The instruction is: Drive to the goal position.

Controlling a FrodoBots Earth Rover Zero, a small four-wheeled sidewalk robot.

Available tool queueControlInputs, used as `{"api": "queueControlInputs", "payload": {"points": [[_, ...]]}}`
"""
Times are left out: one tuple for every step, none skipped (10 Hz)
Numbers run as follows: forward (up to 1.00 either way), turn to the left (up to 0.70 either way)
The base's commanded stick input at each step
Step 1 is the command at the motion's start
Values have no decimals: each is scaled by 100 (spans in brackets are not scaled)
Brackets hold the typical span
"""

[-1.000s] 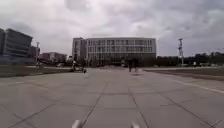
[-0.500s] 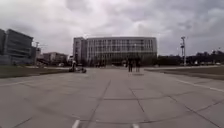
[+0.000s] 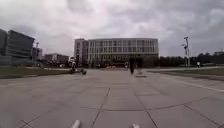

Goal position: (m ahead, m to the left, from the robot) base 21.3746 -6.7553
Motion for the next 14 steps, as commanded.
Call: {"api": "queueControlInputs", "payload": {"points": [[85,0],[85,0],[85,0],[85,0],[85,0],[85,0],[85,0],[85,0],[85,0],[85,0],[85,0],[85,0],[85,0],[85,0]]}}
